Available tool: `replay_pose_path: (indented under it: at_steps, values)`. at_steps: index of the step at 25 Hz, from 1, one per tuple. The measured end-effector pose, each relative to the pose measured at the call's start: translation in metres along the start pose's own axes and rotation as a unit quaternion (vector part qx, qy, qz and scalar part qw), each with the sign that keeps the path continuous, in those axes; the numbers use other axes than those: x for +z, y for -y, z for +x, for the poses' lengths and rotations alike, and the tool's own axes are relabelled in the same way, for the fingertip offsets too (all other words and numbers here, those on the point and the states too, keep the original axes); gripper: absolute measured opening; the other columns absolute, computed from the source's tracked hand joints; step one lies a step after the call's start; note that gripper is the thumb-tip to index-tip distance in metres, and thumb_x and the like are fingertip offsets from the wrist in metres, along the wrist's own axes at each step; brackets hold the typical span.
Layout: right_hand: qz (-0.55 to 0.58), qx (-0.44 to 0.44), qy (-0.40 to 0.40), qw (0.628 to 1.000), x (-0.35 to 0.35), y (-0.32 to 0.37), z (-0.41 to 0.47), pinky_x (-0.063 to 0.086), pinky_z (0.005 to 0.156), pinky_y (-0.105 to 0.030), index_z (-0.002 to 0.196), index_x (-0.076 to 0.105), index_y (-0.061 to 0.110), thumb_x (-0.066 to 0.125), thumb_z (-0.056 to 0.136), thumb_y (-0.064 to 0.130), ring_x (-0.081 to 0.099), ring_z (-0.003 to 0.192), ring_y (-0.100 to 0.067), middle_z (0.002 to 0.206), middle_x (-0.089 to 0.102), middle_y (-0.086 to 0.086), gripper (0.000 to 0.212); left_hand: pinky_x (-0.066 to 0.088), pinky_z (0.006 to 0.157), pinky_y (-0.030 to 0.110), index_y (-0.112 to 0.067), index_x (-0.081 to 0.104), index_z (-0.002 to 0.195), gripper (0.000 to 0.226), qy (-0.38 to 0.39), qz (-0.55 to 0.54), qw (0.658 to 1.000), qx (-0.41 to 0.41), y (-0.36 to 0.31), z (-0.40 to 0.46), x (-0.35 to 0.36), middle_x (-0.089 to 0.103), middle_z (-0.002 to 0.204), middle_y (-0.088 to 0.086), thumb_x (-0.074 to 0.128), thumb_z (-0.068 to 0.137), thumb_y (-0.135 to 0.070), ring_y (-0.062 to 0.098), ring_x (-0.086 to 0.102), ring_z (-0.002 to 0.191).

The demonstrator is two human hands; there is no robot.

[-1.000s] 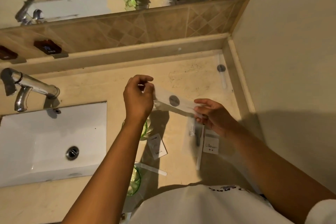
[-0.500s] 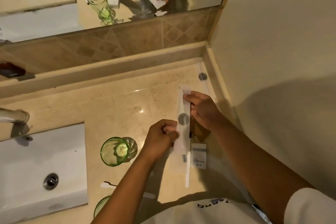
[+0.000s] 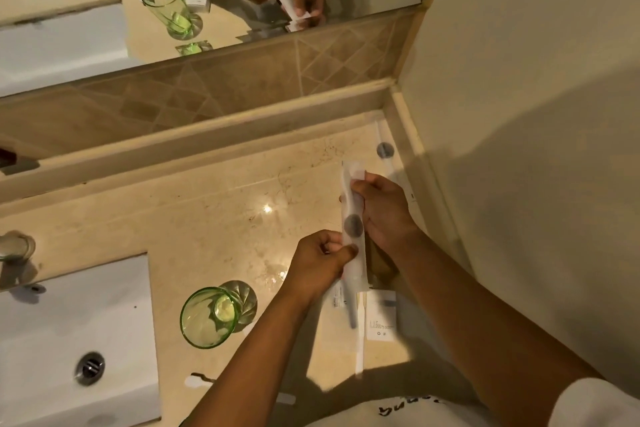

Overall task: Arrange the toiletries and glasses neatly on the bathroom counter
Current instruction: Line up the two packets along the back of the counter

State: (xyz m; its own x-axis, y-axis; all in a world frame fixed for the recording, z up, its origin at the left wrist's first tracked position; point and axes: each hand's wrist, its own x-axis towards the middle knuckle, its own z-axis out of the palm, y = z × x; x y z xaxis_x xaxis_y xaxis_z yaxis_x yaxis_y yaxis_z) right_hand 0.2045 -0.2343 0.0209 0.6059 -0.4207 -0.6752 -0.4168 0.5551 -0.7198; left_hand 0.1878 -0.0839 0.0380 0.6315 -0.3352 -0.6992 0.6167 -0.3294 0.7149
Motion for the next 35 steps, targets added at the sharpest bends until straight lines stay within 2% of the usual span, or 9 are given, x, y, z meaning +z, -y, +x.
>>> replay_pose_path:
  at_steps: [5, 9, 12, 15, 19, 24, 29, 32, 35]
  values:
    - [0.058, -0.064, 0.036, 0.996, -0.022, 0.011, 0.008, 0.059, 0.085, -0.043, 0.129, 0.058, 0.016, 0.073, 0.080, 0.000, 0.070, 0.089, -0.028, 0.103, 0.070, -0.008, 0.054, 0.056, 0.065, 0.031, -0.014, 0.075, 0.090, 0.006, -0.083, 0.032, 0.996, -0.004, -0.009, 0.009, -0.024, 0.076, 0.084, 0.009, 0.074, 0.086, -0.009, 0.018, 0.071, 0.072]
    - [-0.088, -0.067, 0.040, 0.993, -0.050, 0.002, 0.005, 0.060, 0.088, -0.047, 0.117, 0.066, 0.018, 0.071, 0.086, 0.002, 0.069, 0.102, -0.032, 0.108, 0.071, -0.011, 0.035, 0.055, 0.050, 0.024, -0.006, 0.072, 0.090, 0.012, -0.155, -0.017, 0.988, 0.001, -0.036, 0.029, -0.053, 0.073, 0.066, 0.007, 0.080, 0.081, -0.004, 0.014, 0.065, 0.049]
    - [-0.207, -0.061, 0.050, 0.975, -0.063, -0.014, -0.004, 0.061, 0.073, -0.033, 0.116, 0.067, 0.023, 0.074, 0.089, 0.017, 0.069, 0.092, -0.019, 0.107, 0.069, -0.013, 0.029, 0.061, 0.066, 0.040, -0.005, 0.070, 0.087, 0.024, -0.202, -0.029, 0.979, 0.007, -0.057, 0.067, -0.056, 0.072, 0.071, 0.016, 0.088, 0.073, -0.012, 0.025, 0.063, 0.055]
    - [-0.308, -0.086, 0.051, 0.946, -0.069, -0.028, -0.003, 0.055, 0.065, -0.021, 0.113, 0.068, 0.025, 0.075, 0.088, 0.031, 0.069, 0.083, -0.012, 0.097, 0.071, -0.001, 0.027, 0.063, 0.074, 0.043, -0.006, 0.067, 0.086, 0.025, -0.173, -0.059, 0.983, 0.006, -0.077, 0.104, -0.033, 0.074, 0.076, 0.019, 0.088, 0.074, -0.013, 0.028, 0.067, 0.060]
    - [-0.278, -0.054, -0.034, 0.958, -0.054, -0.026, 0.008, 0.051, 0.055, -0.014, 0.108, 0.063, 0.021, 0.074, 0.090, 0.024, 0.068, 0.067, -0.003, 0.091, 0.070, 0.005, 0.021, 0.062, 0.077, 0.044, 0.000, 0.069, 0.101, 0.032, -0.093, -0.070, 0.993, -0.013, -0.085, 0.142, 0.002, 0.073, 0.096, 0.030, 0.084, 0.073, -0.001, 0.025, 0.066, 0.058]
    - [-0.401, -0.109, -0.088, 0.905, -0.029, -0.021, 0.025, 0.053, 0.072, -0.017, 0.113, 0.062, 0.021, 0.071, 0.091, 0.031, 0.066, 0.084, -0.008, 0.094, 0.068, 0.010, 0.025, 0.062, 0.082, 0.041, -0.011, 0.067, 0.098, 0.029, -0.138, 0.105, 0.984, 0.040, -0.078, 0.173, 0.013, 0.073, 0.089, 0.011, 0.083, 0.073, -0.012, 0.029, 0.072, 0.081]
    - [-0.554, -0.145, -0.133, 0.809, -0.022, -0.028, 0.040, 0.059, 0.078, -0.029, 0.110, 0.060, 0.023, 0.062, 0.093, 0.051, 0.070, 0.090, -0.015, 0.099, 0.070, 0.004, 0.033, 0.048, 0.071, 0.031, -0.007, 0.062, 0.111, 0.037, -0.129, 0.311, 0.928, 0.160, -0.082, 0.181, 0.012, 0.065, 0.079, 0.000, 0.078, 0.083, -0.024, 0.024, 0.065, 0.080]
    - [-0.611, -0.207, -0.190, 0.740, -0.022, -0.037, 0.037, 0.056, 0.088, -0.034, 0.124, 0.059, 0.018, 0.068, 0.086, 0.052, 0.061, 0.105, -0.020, 0.114, 0.065, -0.003, 0.052, 0.045, 0.074, 0.032, -0.010, 0.056, 0.117, 0.037, -0.147, 0.371, 0.887, 0.232, -0.077, 0.171, 0.014, 0.062, 0.099, 0.003, 0.069, 0.090, -0.031, 0.022, 0.058, 0.090]
    - [-0.626, -0.265, -0.191, 0.708, -0.025, -0.045, 0.029, 0.052, 0.087, -0.035, 0.129, 0.057, 0.019, 0.070, 0.083, 0.042, 0.053, 0.105, -0.022, 0.121, 0.060, -0.006, 0.053, 0.046, 0.092, 0.038, -0.014, 0.056, 0.130, 0.043, -0.167, 0.465, 0.798, 0.345, -0.061, 0.167, 0.007, 0.057, 0.125, 0.009, 0.057, 0.094, -0.039, 0.028, 0.052, 0.117]
